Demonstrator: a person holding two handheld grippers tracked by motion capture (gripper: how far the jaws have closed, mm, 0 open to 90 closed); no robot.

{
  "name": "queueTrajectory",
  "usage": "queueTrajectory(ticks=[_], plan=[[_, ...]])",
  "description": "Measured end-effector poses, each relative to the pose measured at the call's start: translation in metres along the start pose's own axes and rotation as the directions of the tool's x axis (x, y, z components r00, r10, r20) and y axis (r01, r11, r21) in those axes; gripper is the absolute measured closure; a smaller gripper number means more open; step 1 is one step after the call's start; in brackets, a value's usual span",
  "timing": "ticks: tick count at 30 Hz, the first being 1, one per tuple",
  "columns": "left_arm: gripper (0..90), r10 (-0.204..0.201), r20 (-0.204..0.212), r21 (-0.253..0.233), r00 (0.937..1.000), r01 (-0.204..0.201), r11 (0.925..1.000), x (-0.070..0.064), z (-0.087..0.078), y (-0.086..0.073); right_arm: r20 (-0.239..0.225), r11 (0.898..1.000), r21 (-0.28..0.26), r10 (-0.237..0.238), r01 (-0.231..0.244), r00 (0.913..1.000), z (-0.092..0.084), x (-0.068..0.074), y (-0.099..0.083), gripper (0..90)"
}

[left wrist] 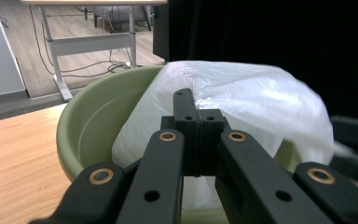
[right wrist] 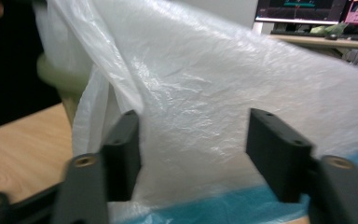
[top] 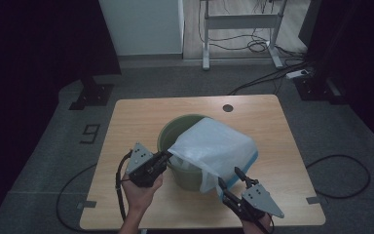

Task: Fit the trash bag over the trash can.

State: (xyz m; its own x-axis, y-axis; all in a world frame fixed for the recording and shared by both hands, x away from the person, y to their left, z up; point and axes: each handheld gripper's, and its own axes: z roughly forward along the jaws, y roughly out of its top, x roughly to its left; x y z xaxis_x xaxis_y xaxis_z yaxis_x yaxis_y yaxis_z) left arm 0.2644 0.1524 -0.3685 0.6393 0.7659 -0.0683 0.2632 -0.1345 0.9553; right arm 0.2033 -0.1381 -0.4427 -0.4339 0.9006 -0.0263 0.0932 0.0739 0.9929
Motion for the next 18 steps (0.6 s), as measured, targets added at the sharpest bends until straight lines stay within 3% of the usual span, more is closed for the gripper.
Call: queueTrajectory(ticks=[1,4,7,11,15,17,18], plan=[[89.1,0.001,0.002,0.002,1.0000,-0.001,1.0000,0.001,-0.001,0.000,0.000,1.000,0.000,0.000,0.000,1.0000,0.000,0.000,0.000,48.9],[88.9,-0.003,0.001,-0.001,1.0000,0.003,1.0000,0.003,-0.005,-0.002,-0.032,1.000,-0.003,-0.016,0.016,0.9994,0.000,-0.006,0.013,74.1],[88.1,-0.011,-0.001,-0.007,0.9999,0.011,0.9999,0.007,-0.010,-0.005,-0.041,0.999,-0.013,-0.034,0.033,0.9986,0.006,-0.014,0.029,87.2],[87.7,-0.026,0.005,-0.002,0.9997,0.026,0.9997,0.010,-0.014,-0.012,-0.042,0.999,-0.033,-0.030,0.029,0.9987,0.012,-0.019,0.041,88.6],[86.7,-0.029,0.009,0.000,0.9995,0.029,0.9996,0.012,-0.018,-0.019,-0.068,0.998,-0.060,0.002,-0.006,0.9977,0.022,-0.023,0.053,88.9],[83.2,-0.020,0.006,-0.024,0.9998,0.020,0.9995,0.011,-0.022,-0.021,-0.092,0.997,-0.074,0.014,-0.021,0.9956,0.026,-0.023,0.058,89.0],[77.0,-0.017,0.008,-0.029,0.9998,0.018,0.9994,0.011,-0.023,-0.021,-0.105,0.996,-0.082,0.011,-0.020,0.9944,0.028,-0.022,0.060,88.9]])
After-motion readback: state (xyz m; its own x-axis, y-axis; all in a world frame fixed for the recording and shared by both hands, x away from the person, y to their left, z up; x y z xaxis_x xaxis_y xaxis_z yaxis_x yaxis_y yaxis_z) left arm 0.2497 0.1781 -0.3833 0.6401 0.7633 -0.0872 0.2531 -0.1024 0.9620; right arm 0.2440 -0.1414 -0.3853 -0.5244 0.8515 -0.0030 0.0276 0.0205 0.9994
